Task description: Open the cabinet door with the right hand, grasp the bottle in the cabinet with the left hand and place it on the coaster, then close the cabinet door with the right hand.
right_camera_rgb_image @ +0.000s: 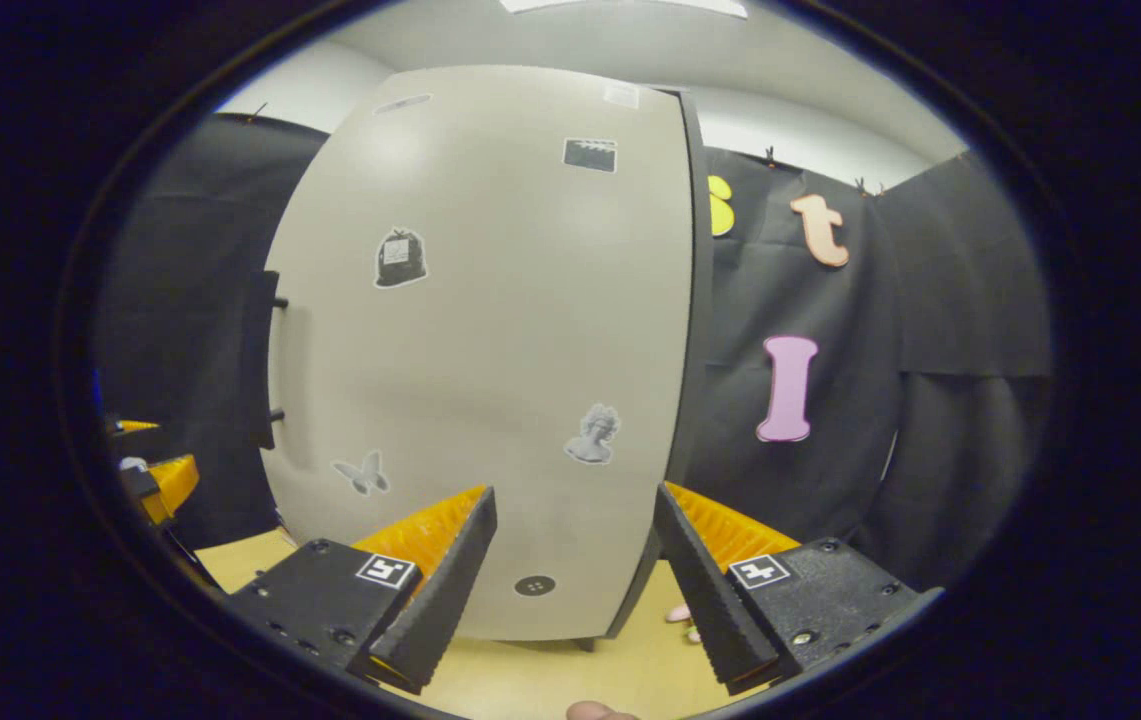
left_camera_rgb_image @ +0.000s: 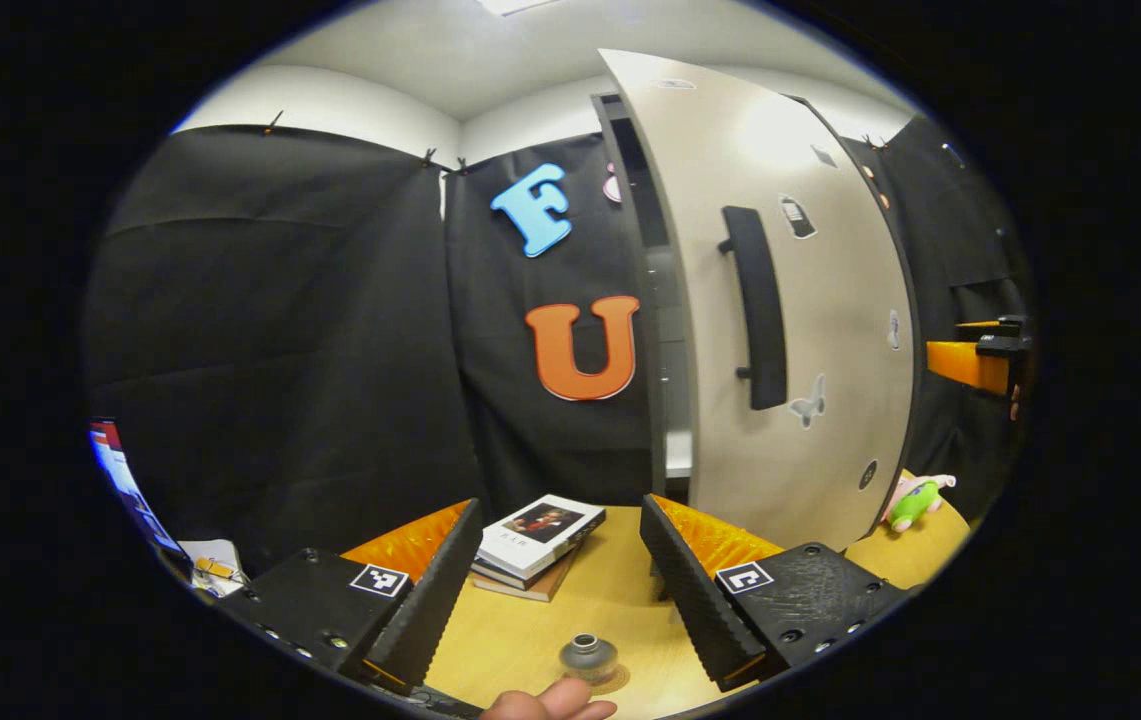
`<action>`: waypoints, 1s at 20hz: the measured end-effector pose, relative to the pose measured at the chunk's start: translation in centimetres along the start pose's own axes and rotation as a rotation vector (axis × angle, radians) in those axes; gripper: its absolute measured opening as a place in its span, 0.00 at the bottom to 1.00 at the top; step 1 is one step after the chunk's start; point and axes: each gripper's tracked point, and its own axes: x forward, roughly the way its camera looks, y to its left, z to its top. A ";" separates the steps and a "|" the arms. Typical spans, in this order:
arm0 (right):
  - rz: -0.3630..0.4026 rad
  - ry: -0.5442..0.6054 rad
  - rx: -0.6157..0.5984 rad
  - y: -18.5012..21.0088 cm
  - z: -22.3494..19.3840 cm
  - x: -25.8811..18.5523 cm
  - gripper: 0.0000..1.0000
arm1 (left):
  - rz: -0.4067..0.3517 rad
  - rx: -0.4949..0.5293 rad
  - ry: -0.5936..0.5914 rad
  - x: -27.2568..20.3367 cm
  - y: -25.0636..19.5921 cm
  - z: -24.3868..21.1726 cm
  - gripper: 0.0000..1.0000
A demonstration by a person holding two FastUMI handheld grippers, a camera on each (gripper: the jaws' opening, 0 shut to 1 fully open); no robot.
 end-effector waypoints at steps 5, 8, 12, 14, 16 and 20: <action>-0.056 -0.002 0.046 -0.7 0.3 -3.9 1.00 | -0.184 -0.005 -0.017 1.9 -6.3 2.0 1.00; -0.088 0.009 0.060 -0.9 0.9 -4.8 1.00 | -0.270 -0.120 0.044 2.2 -10.1 2.7 0.96; -0.119 0.006 0.085 -0.8 2.8 -5.9 1.00 | -0.283 -0.188 0.028 2.9 -11.2 5.1 0.96; -0.123 -0.001 0.116 -0.2 3.1 -7.0 1.00 | -0.296 -0.187 0.006 2.8 -11.3 5.5 0.96; -0.117 -0.026 0.098 0.8 3.1 -7.8 1.00 | -0.292 -0.155 -0.010 2.7 -11.0 5.7 0.96; -0.047 -0.003 0.063 3.5 2.5 -8.1 1.00 | -0.343 -0.129 -0.020 1.7 -12.1 5.6 0.95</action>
